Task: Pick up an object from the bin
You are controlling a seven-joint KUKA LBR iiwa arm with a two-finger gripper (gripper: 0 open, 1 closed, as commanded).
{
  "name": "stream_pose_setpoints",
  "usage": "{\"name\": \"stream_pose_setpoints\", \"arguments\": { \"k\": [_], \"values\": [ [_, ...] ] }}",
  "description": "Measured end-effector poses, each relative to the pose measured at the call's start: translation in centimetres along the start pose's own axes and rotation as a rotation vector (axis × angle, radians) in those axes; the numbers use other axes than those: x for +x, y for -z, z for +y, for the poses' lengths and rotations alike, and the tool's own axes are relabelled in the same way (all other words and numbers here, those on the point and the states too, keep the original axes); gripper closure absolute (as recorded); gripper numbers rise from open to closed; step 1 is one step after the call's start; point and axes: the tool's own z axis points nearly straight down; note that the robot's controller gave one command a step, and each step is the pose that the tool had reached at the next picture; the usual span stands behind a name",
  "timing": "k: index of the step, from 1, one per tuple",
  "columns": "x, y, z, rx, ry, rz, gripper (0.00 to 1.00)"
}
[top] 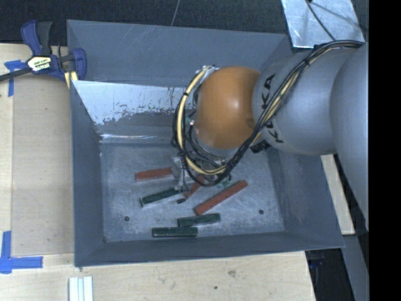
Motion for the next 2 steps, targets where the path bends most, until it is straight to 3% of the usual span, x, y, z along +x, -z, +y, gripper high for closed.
{"name": "stream_pose_setpoints", "arguments": {
  "k": [1,2],
  "values": [
    [-0.9,5.6,-0.9,0.002,-0.042,0.005,1.00],
    [0.4,2.2,-6.3,0.002,0.031,0.005,0.00]
  ]
}}
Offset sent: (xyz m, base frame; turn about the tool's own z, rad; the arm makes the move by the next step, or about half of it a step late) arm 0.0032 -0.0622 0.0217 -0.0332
